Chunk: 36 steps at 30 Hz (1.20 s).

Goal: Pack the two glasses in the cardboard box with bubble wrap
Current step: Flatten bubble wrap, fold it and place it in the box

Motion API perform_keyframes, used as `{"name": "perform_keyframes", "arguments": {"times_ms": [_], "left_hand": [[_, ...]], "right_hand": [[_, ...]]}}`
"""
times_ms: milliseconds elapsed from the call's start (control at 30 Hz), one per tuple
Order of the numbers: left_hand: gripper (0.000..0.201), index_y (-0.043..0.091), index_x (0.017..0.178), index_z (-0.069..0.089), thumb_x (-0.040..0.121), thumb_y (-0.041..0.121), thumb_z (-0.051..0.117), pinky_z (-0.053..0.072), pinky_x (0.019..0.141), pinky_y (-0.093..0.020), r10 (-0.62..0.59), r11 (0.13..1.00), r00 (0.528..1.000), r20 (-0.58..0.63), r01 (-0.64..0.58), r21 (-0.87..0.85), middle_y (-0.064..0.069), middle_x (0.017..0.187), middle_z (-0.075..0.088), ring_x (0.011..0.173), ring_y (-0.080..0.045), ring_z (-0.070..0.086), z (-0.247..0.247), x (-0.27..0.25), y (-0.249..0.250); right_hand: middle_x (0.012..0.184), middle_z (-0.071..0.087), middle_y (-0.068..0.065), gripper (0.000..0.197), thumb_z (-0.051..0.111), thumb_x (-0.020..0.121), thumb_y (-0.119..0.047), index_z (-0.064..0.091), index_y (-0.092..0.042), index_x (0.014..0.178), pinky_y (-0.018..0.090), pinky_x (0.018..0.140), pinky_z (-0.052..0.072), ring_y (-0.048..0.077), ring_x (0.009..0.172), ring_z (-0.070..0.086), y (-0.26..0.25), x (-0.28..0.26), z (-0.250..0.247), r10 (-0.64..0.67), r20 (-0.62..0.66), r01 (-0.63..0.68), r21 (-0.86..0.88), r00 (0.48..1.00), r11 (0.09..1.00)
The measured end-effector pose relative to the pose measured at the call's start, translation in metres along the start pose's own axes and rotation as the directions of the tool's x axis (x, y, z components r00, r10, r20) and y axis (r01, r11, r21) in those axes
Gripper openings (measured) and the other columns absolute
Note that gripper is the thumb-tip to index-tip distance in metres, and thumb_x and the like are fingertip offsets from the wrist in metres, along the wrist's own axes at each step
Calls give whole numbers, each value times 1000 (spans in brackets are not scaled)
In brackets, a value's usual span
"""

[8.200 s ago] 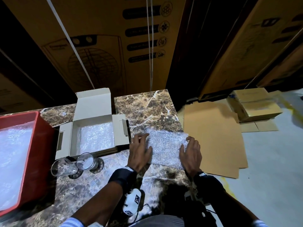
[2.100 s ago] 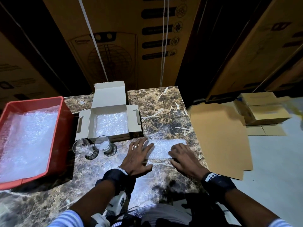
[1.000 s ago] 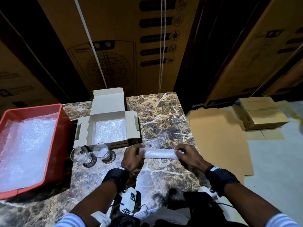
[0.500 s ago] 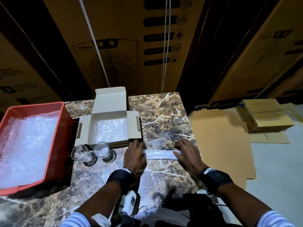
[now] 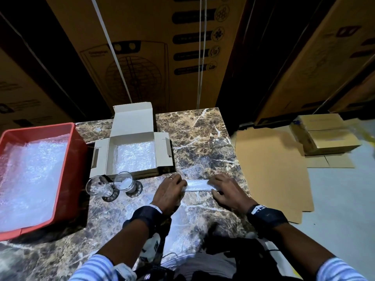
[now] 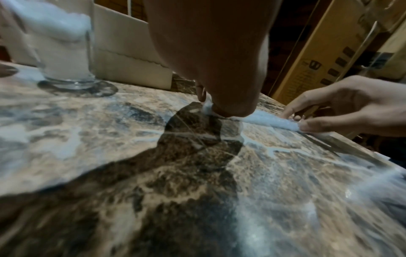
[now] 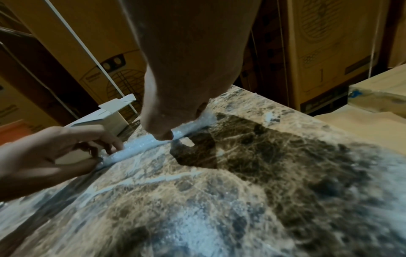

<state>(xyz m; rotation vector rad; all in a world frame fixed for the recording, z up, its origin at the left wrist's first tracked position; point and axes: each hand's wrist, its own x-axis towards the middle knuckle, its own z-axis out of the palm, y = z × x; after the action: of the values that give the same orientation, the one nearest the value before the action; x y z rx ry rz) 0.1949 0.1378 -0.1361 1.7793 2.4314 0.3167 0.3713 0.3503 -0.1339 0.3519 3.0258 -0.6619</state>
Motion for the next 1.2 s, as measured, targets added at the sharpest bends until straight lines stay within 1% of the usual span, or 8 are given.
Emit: {"name": "perform_keyframes", "arguments": {"times_ms": [133, 233, 367, 500, 700, 867, 1100, 1200], "left_hand": [[25, 21, 108, 60, 92, 27, 42, 38, 74, -37, -47, 999, 999, 10, 47, -26, 0, 106, 53, 91, -25, 49, -4, -9, 2], [26, 22, 110, 61, 88, 30, 50, 42, 81, -39, -37, 999, 999, 38, 37, 0, 0, 107, 55, 93, -25, 53, -2, -11, 0], [23, 25, 105, 63, 93, 32, 45, 40, 91, -41, -35, 999, 998, 56, 32, 42, 1, 105, 57, 91, -24, 58, 0, -6, 0], [12, 26, 95, 68, 83, 27, 69, 32, 89, -44, -51, 991, 998, 29, 48, 124, 0, 98, 63, 87, -27, 63, -6, 6, 6], [29, 21, 108, 66, 83, 33, 74, 30, 93, -48, 30, 985, 999, 16, -32, 167, -8, 123, 58, 113, -33, 52, -8, 14, 25], [29, 22, 124, 56, 96, 29, 57, 36, 92, -46, 277, 959, 961, 17, -277, 55, -4, 120, 55, 105, -28, 53, 8, 2, 48], [35, 23, 121, 63, 94, 44, 56, 32, 99, -43, 181, 966, 984, -1, -177, -188, -1, 116, 61, 105, -26, 59, 19, -10, 50], [31, 22, 111, 67, 94, 44, 54, 31, 104, -39, 57, 929, 998, -31, -64, -363, 5, 108, 64, 104, -19, 59, 16, -14, 53]], "right_hand": [[124, 65, 2, 38, 50, 92, -26, 63, -14, 126, 34, 89, 52, 18, 108, 53, -3, -10, 1, 15, 18, -14, -29, 1000, 999], [111, 63, 2, 21, 51, 89, -15, 63, -15, 107, 39, 81, 52, 21, 98, 55, -6, -14, 0, 65, -16, -66, -61, 998, 996], [102, 64, 2, 14, 55, 90, -8, 66, -14, 98, 31, 79, 51, 19, 93, 56, -20, -17, 0, 145, -65, -153, -126, 987, 980], [97, 61, 3, 9, 56, 91, -10, 64, -12, 96, 29, 66, 39, 22, 86, 56, -32, -20, -4, 215, -63, -223, -168, 975, 960], [102, 56, 6, 14, 56, 88, -17, 61, -10, 100, 33, 65, 40, 24, 78, 54, -50, -45, -1, 289, -16, -286, -202, 957, 937], [90, 52, 3, 22, 43, 87, -29, 57, -15, 95, 34, 63, 37, 25, 77, 50, -72, -57, -2, 326, 70, -306, -208, 943, 929], [105, 68, 4, 33, 56, 87, -33, 70, -14, 110, 34, 73, 54, 21, 87, 62, -89, -56, -10, 308, 87, -311, 25, 947, 950], [94, 68, 0, 25, 57, 86, -31, 71, -16, 99, 33, 68, 53, 17, 78, 61, -93, -51, -20, 269, 61, -275, 145, 961, 950]]}}
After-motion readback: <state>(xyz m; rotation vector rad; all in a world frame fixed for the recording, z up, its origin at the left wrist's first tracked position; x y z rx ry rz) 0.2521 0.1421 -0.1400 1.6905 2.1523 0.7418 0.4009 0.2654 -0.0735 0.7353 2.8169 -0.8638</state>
